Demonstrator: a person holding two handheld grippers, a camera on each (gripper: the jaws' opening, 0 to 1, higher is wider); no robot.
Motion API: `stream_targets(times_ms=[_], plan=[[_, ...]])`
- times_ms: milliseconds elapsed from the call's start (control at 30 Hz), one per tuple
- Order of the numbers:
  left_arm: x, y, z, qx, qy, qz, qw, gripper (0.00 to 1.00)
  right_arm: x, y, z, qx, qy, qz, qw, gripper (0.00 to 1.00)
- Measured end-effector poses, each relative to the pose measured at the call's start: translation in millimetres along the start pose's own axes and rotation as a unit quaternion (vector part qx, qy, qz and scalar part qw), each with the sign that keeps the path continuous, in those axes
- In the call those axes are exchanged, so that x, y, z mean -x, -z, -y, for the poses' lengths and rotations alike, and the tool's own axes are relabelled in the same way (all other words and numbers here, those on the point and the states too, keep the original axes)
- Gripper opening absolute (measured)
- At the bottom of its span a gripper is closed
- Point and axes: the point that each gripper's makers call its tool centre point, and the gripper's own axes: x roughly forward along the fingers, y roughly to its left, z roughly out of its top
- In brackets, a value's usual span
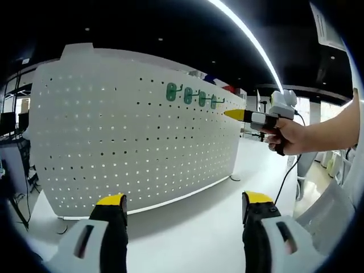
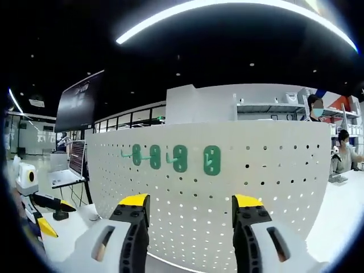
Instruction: Insert the hook assembly into the mounting plate slot until the hook locks in place.
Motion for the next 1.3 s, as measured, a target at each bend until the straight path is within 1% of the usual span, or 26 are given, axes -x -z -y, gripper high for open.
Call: stream_targets(times_ms=[333,667,900,1033,1300], plan=[[2,-4.5,-4.4,-0.014,-0.009,0.005,0.9999,0.86,23,12.2,-5,-0.007,-0.007,-0.006,0.9999,0.59],[3,-14.0,-0.2,-0.018,-0.006,0.018,0.9996,0.87,42,21.8,-9,-0.015,-0.008,-0.009,0.9998,0.59],[5,-15.7,1.7,-0.029,-0.006,0.022,0.9993,0.89,58,32.0,-14,-0.020,-0.011,-0.015,0.9996,0.62],[7,-19.3,2.6,-0.022,-0.006,0.029,0.9993,0.89,67,37.4,-14,-0.024,-0.012,-0.018,0.9995,0.63],[11,-27.2,1.3,-0.033,-0.015,0.042,0.9985,0.90,82,42.8,-19,-0.018,-0.017,-0.022,0.9995,0.65]])
